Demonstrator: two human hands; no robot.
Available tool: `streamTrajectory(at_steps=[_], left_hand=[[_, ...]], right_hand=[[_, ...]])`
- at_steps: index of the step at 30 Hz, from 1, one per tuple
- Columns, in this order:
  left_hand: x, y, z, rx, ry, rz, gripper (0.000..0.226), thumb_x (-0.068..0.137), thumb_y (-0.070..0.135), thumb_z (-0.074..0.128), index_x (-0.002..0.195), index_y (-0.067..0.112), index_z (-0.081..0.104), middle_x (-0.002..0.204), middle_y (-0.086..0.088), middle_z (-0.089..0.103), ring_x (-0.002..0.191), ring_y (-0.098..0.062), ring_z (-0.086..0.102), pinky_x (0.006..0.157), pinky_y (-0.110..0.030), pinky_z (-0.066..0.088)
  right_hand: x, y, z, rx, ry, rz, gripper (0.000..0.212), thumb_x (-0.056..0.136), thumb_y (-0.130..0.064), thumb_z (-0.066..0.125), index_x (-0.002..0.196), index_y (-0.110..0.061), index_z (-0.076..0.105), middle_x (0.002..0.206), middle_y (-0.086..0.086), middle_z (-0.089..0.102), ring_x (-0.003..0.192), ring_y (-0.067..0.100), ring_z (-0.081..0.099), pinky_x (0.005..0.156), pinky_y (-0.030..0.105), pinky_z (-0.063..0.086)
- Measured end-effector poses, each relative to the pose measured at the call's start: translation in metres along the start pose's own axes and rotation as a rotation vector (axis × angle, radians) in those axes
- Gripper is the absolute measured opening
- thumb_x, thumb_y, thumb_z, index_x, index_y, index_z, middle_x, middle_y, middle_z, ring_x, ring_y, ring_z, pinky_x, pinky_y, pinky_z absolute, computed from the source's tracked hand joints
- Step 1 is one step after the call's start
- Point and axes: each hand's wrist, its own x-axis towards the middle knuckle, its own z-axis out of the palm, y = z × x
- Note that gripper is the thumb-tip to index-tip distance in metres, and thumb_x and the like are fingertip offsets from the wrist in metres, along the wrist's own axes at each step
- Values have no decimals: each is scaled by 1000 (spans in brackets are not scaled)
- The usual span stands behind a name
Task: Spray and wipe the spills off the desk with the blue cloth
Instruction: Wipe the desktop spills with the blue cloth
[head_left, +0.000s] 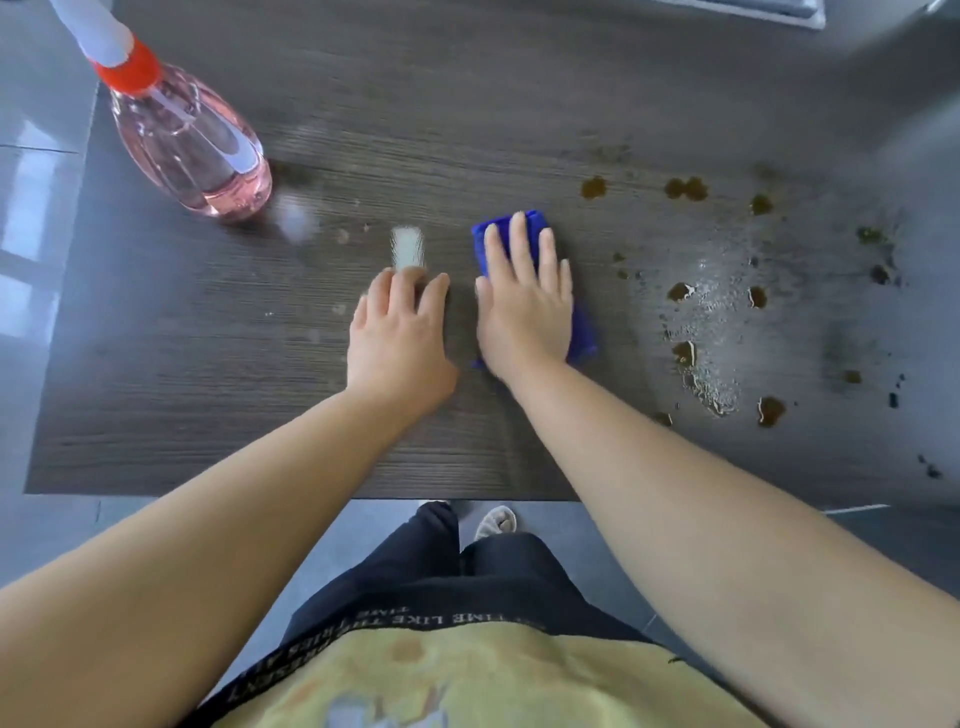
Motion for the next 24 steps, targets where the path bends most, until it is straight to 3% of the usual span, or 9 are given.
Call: streamTrajectory(at_steps=[4, 6, 9, 13, 16, 19, 22, 24], left_hand=[[-19, -1, 4, 5, 5, -23, 66, 80, 20, 58, 142, 18, 33, 147, -5, 27, 137, -28, 19, 109, -40, 25], [-28, 3, 12, 43, -48, -3, 66, 79, 24, 59, 141, 20, 35, 148, -4, 25, 138, -28, 18, 111, -39, 20], [-41, 13, 23, 59, -65, 15, 70, 75, 27, 63, 140, 24, 38, 149, -4, 24, 138, -29, 16, 113, -40, 13], [-56, 26, 33, 14, -13, -32, 65, 78, 26, 61, 138, 22, 39, 146, -3, 26, 135, -29, 19, 111, -40, 17], [-63, 32, 38, -11, 30, -81, 51, 82, 25, 57, 131, 14, 45, 146, -4, 28, 135, -27, 21, 109, -38, 21], [-74, 38, 45, -15, 17, -88, 49, 83, 22, 56, 129, 12, 45, 145, -5, 29, 135, -28, 22, 109, -39, 22], [-82, 47, 53, 18, -3, -29, 57, 80, 22, 58, 134, 17, 42, 144, -5, 29, 134, -29, 21, 111, -39, 18], [-84, 56, 59, 36, 7, 14, 57, 80, 23, 58, 134, 18, 42, 144, -5, 29, 134, -30, 21, 111, -39, 17]], right_hand=[[-74, 16, 12, -66, -6, -390, 51, 97, -32, 26, 147, -22, 30, 157, 3, 23, 143, 30, 21, 115, 45, 20], [-97, 50, 16, -115, -24, -500, 50, 94, -32, 31, 143, -22, 39, 152, 3, 34, 139, 30, 32, 112, 45, 26], [-86, 79, 12, -122, 18, -412, 49, 95, -30, 32, 143, -21, 39, 152, 3, 33, 139, 32, 32, 110, 49, 30], [-74, 44, 15, -17, 23, -98, 51, 101, -30, 30, 150, -24, 17, 160, 1, 8, 146, 29, 6, 117, 46, 8], [-108, 33, 25, -29, 31, -253, 52, 95, -29, 28, 146, -23, 32, 156, 3, 26, 142, 31, 23, 113, 47, 21], [-146, 73, 30, -110, 2, -424, 51, 92, -29, 31, 142, -22, 41, 152, 2, 35, 138, 30, 34, 110, 46, 28], [-155, 120, 25, -124, 24, -363, 51, 94, -30, 27, 144, -22, 37, 153, 3, 32, 139, 32, 32, 110, 49, 29], [-149, 123, 23, -52, 17, -184, 49, 99, -30, 27, 148, -24, 26, 158, 1, 19, 144, 31, 17, 115, 48, 19]])
